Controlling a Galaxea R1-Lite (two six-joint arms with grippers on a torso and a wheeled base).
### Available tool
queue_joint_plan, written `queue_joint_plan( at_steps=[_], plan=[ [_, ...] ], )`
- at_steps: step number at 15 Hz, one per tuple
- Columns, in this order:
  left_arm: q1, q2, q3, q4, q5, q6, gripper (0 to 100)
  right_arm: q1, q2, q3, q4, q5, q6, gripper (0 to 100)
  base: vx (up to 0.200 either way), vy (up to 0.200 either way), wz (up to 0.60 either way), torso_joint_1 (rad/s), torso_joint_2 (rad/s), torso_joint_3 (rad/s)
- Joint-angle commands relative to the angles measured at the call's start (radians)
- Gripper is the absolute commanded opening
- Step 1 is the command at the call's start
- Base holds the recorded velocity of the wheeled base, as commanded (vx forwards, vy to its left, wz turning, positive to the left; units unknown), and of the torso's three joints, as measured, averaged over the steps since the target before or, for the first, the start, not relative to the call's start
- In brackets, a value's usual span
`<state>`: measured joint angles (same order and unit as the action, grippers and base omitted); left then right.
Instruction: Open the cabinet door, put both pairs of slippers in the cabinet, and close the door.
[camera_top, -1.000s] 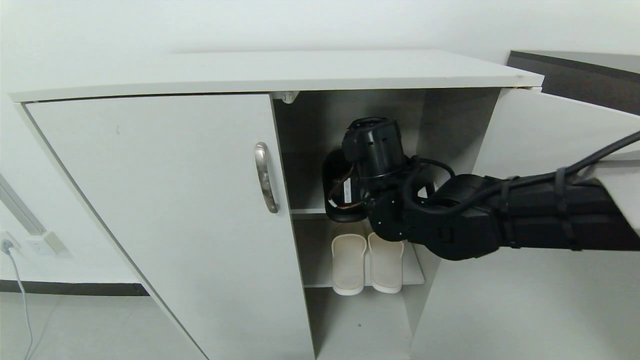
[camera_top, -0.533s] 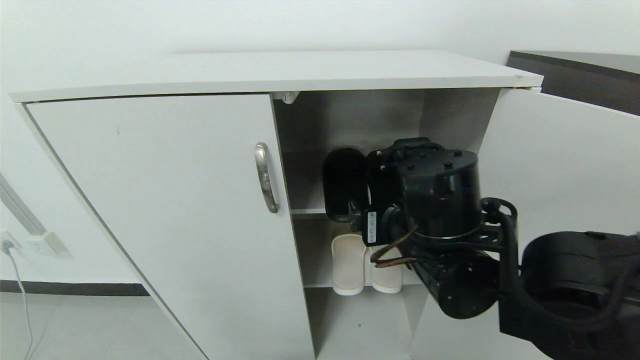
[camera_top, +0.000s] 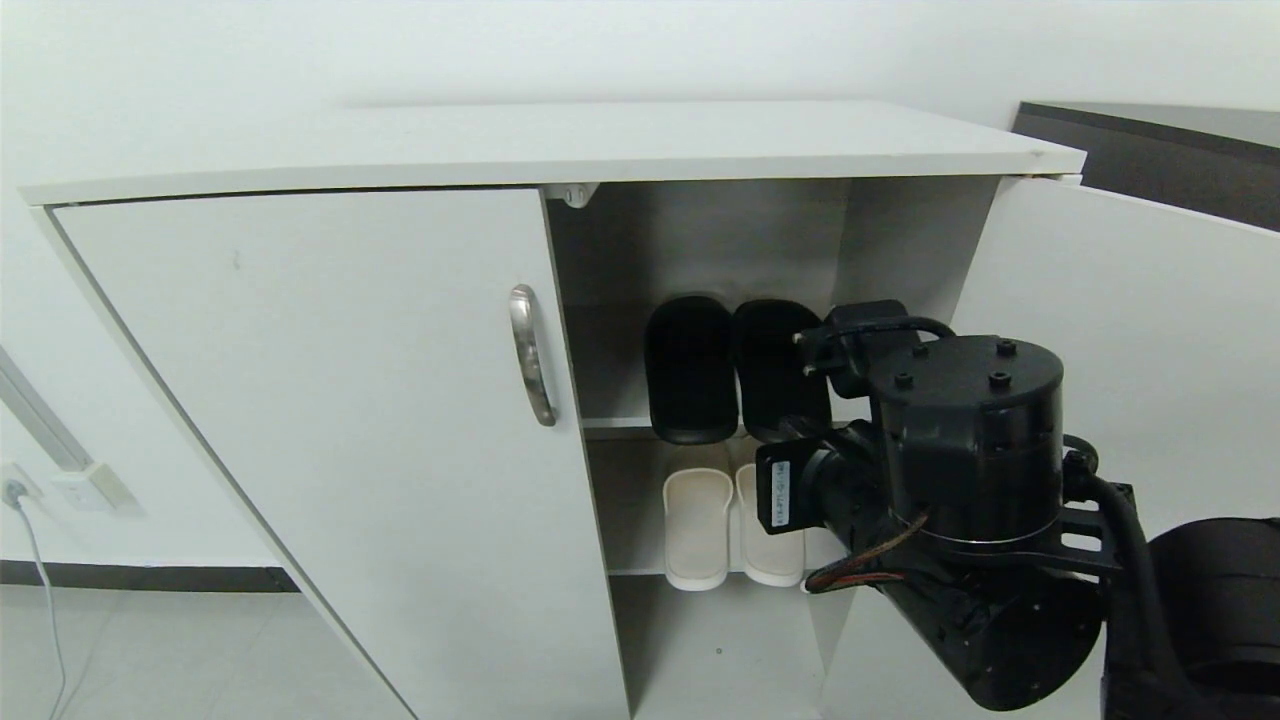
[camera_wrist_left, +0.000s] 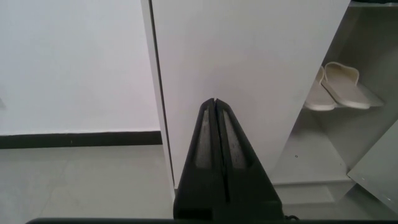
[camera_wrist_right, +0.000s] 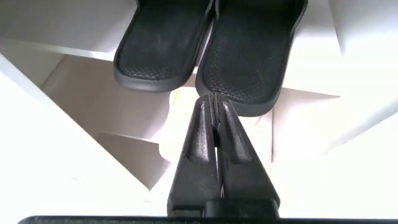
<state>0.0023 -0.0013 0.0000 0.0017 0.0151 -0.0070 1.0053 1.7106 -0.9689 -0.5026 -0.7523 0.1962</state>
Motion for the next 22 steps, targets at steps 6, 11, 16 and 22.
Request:
queue_joint_plan(
  at_steps=[6,11,16,22],
  plan=[
    [0.001,0.001,0.000,0.000,0.000,0.001,0,0.006,0.003,0.004,-0.001,-0.002,-0.001,0,0.000,0.000,0.00,0.000,0.00,0.000],
    [0.001,0.001,0.000,0.000,0.000,-0.001,0,0.007,0.006,0.006,0.001,-0.001,-0.001,0,-0.200,0.000,0.00,0.006,0.00,0.001],
    [0.001,0.001,0.000,0.000,0.000,-0.001,0,0.007,0.009,0.015,-0.001,-0.001,0.000,0,-0.200,0.000,0.00,0.003,0.00,0.002],
    [0.001,0.001,0.000,0.000,0.000,-0.001,0,0.003,0.010,0.026,-0.005,0.013,-0.001,0,-0.200,0.000,0.00,0.003,0.00,0.002]
  ],
)
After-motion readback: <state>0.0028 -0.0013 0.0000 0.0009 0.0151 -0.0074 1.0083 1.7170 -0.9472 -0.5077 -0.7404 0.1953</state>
